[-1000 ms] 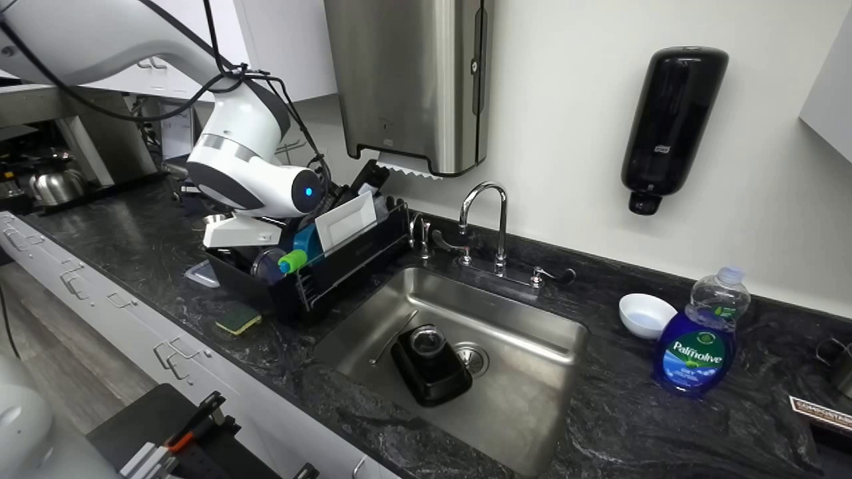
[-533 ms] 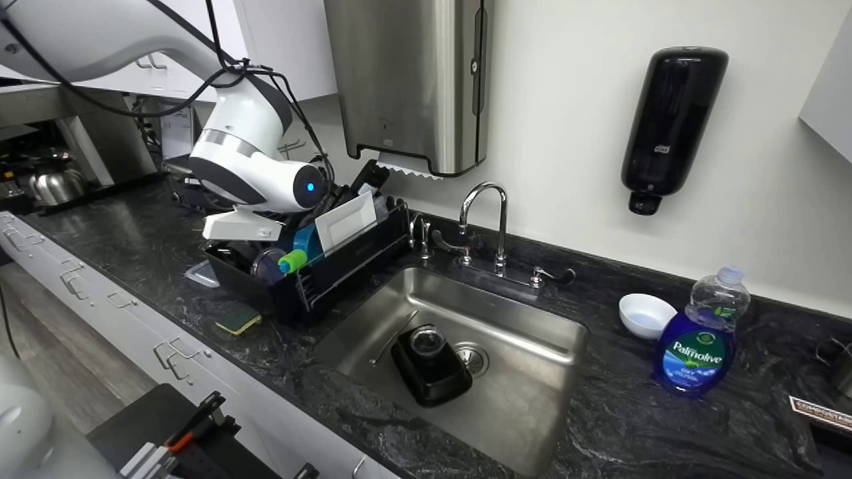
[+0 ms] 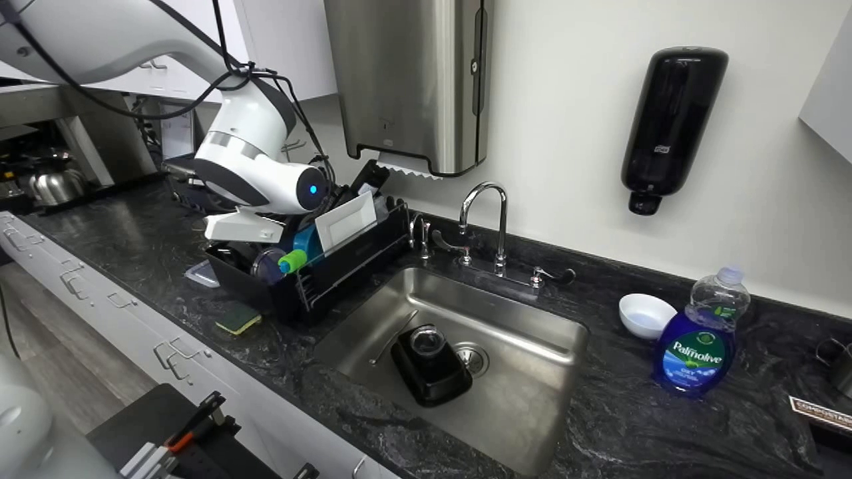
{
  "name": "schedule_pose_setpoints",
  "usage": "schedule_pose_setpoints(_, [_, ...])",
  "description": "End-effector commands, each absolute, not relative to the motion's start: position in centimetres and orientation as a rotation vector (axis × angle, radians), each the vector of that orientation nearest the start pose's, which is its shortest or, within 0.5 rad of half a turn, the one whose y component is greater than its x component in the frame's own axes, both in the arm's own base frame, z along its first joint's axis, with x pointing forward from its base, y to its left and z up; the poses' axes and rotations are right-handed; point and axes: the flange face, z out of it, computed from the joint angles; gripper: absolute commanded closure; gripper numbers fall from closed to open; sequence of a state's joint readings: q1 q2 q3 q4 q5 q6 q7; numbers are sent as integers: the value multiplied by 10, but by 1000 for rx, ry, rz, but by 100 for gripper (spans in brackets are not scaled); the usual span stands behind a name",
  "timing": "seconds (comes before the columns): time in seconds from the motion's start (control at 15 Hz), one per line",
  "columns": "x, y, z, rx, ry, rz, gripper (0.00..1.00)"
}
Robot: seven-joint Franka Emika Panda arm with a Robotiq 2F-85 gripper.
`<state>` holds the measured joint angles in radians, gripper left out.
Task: Pick up the blue cup from the sink and hang it on the dish rack.
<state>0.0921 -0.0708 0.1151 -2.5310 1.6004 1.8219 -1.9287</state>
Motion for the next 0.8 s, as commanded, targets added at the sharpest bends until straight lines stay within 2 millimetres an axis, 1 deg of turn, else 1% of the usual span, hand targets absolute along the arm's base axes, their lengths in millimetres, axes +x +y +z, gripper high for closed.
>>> schedule_pose_setpoints(0.0, [419,171,316,-1568,-888,-738,98])
schedule_pose_setpoints(0.2, [420,171,311,-1571,-879,-728,98])
schedule_pose_setpoints(0.73, [424,172,312,-1556,-879,-729,98])
